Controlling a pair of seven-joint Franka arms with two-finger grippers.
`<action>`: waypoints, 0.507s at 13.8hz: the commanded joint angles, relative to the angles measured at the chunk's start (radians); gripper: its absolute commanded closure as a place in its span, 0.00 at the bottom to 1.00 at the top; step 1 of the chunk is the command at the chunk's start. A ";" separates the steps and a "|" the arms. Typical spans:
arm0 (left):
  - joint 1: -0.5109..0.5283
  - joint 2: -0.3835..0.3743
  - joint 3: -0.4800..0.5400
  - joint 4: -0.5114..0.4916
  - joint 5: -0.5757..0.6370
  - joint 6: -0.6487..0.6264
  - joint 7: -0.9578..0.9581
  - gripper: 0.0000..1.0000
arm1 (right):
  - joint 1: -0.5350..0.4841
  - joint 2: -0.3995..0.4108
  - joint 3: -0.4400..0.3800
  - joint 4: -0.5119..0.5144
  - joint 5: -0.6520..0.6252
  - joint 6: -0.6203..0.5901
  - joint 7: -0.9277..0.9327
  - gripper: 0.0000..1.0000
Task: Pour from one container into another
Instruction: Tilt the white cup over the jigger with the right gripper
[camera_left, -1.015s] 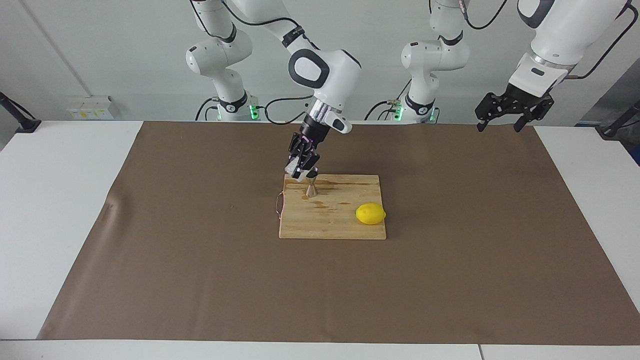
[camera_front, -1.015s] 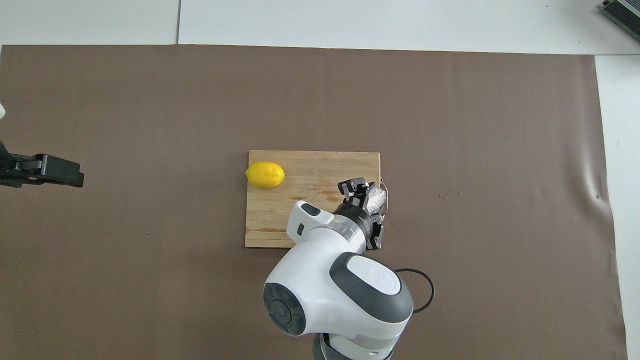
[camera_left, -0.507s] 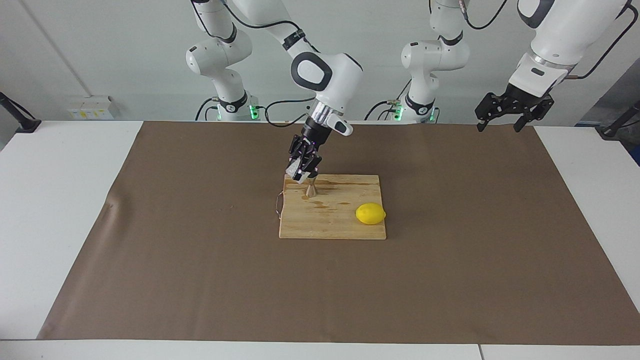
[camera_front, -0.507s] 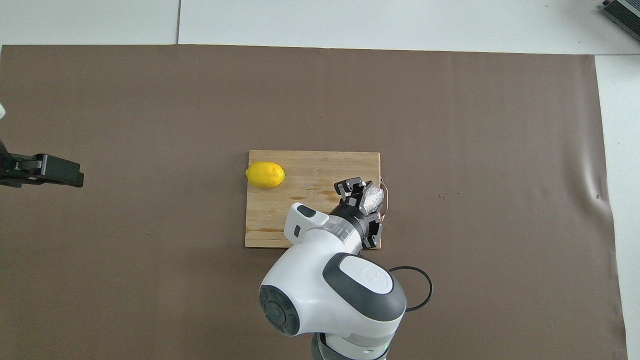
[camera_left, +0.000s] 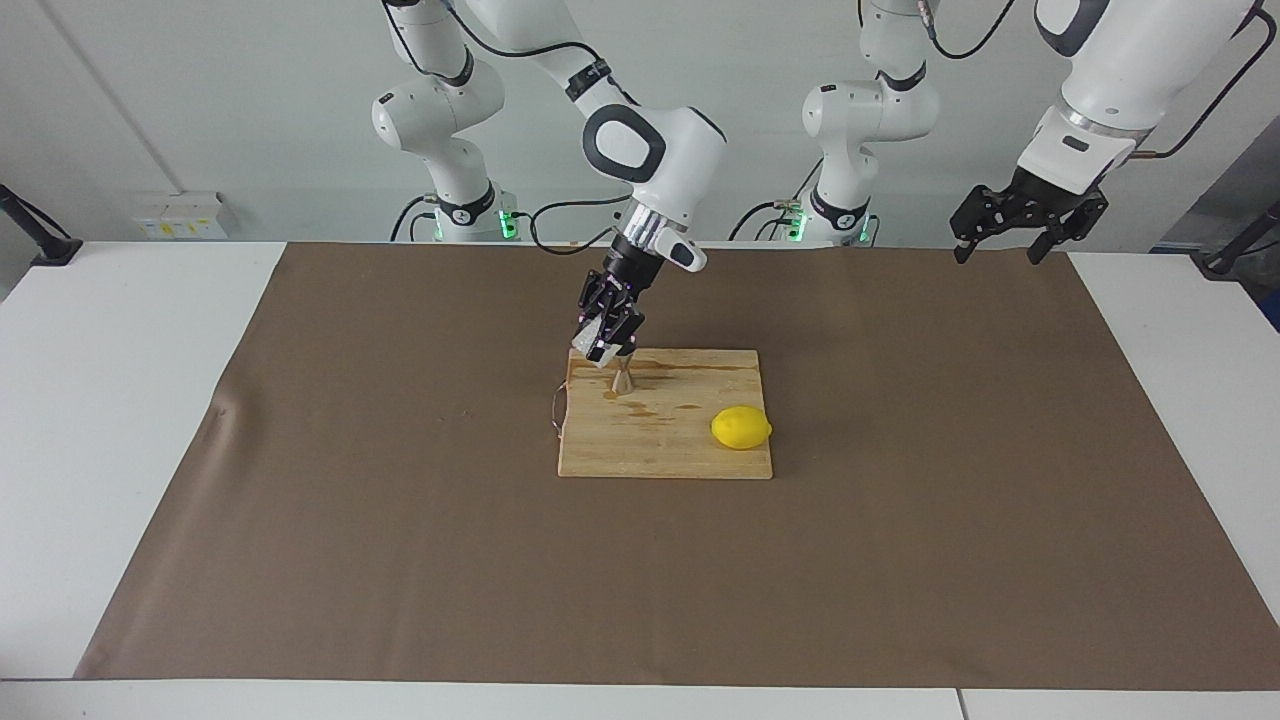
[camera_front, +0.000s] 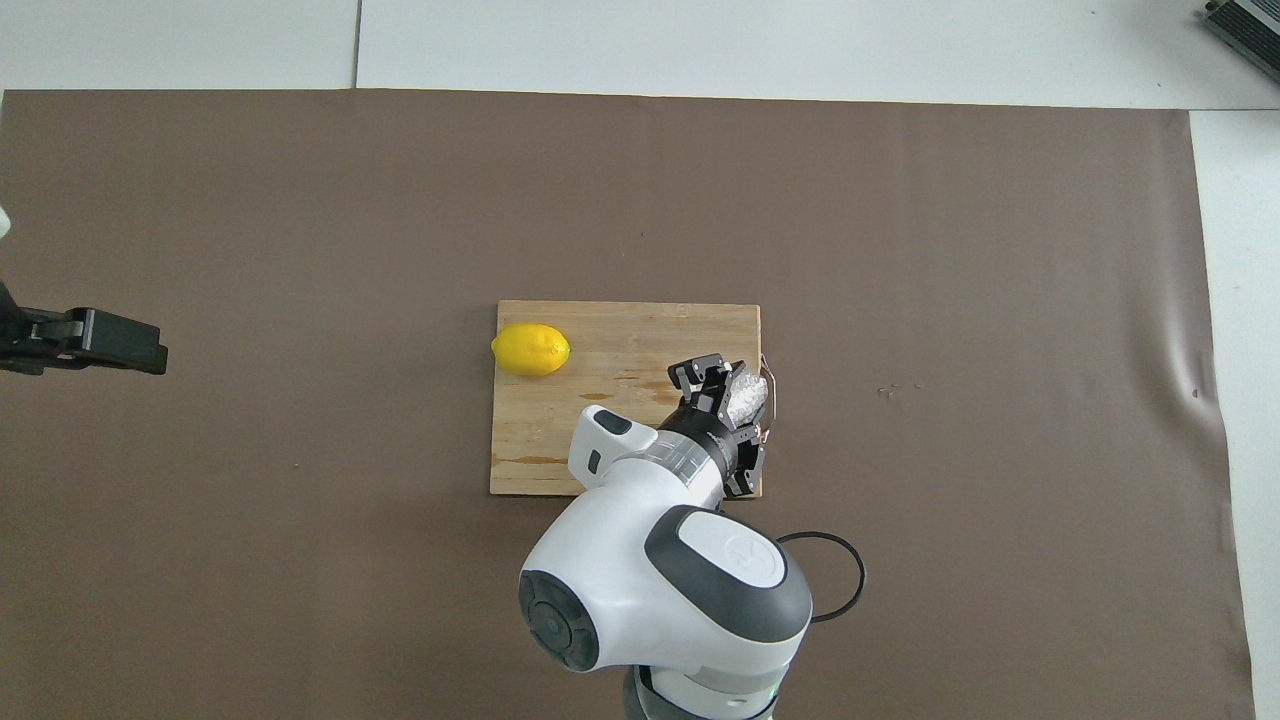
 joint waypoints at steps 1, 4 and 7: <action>0.011 -0.028 -0.005 -0.027 0.009 -0.006 0.009 0.00 | 0.001 0.011 0.004 0.014 -0.035 -0.017 0.038 0.94; 0.011 -0.028 -0.005 -0.027 0.009 -0.006 0.009 0.00 | -0.011 0.010 0.004 0.016 -0.018 -0.007 0.041 0.94; 0.011 -0.028 -0.005 -0.027 0.009 -0.006 0.009 0.00 | -0.016 -0.006 0.003 0.016 0.035 -0.006 0.035 0.94</action>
